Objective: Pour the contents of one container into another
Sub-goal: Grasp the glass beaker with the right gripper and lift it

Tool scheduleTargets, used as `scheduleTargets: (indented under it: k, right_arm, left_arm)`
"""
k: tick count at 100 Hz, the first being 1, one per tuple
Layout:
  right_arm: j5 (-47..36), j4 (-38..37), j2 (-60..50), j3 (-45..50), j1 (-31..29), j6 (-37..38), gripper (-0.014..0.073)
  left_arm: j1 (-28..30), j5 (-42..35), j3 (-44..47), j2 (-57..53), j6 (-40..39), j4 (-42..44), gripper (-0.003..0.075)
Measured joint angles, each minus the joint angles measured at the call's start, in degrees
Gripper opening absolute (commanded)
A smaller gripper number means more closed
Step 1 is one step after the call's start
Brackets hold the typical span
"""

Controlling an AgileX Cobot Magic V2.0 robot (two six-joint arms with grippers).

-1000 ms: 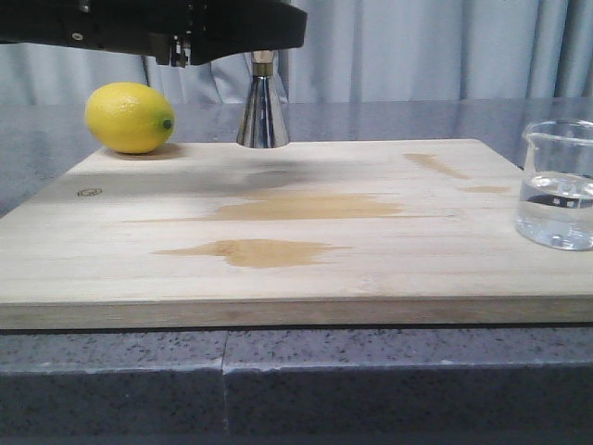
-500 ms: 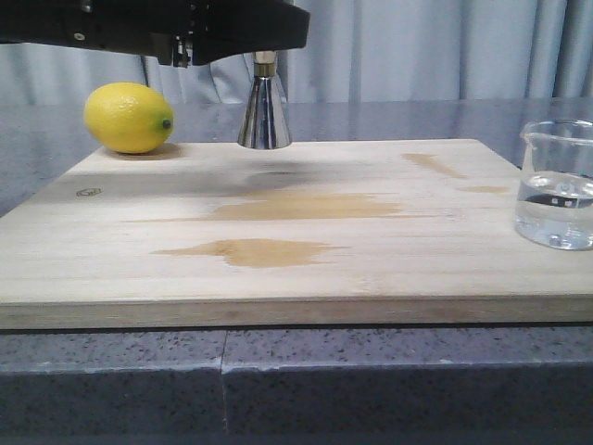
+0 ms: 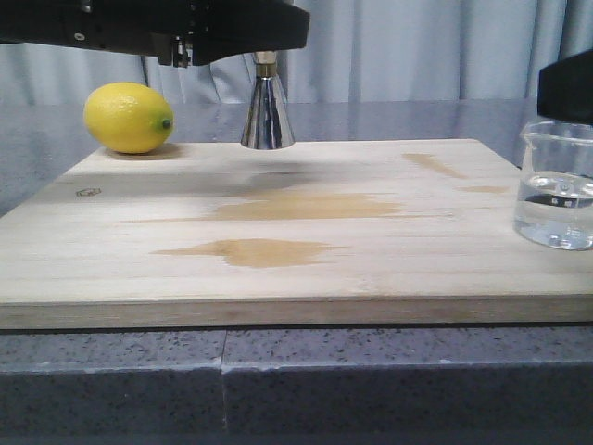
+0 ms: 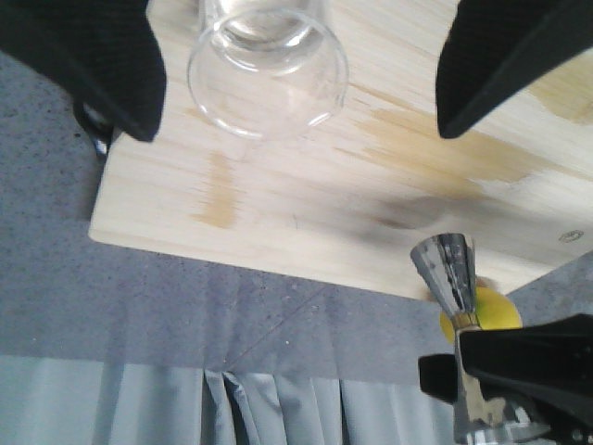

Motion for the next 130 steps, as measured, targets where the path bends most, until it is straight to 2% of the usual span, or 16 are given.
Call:
scheduleTargets:
  k: [55, 94, 130]
  right_arm:
    - [-7.9, 0.0, 15.8, 0.5, 0.0, 0.1, 0.0522]
    - [-19.0, 0.0, 16.9, 5.5, 0.0, 0.1, 0.0521]
    - [-23.4, 0.0, 18.7, 6.5, 0.0, 0.1, 0.0521]
  left_arm:
    - [0.0, 0.0, 0.0, 0.0, 0.0, 0.0, 0.0283]
    - [0.0, 0.0, 0.0, 0.0, 0.0, 0.0, 0.0283]
    - [0.0, 0.0, 0.0, 0.0, 0.0, 0.0, 0.0283]
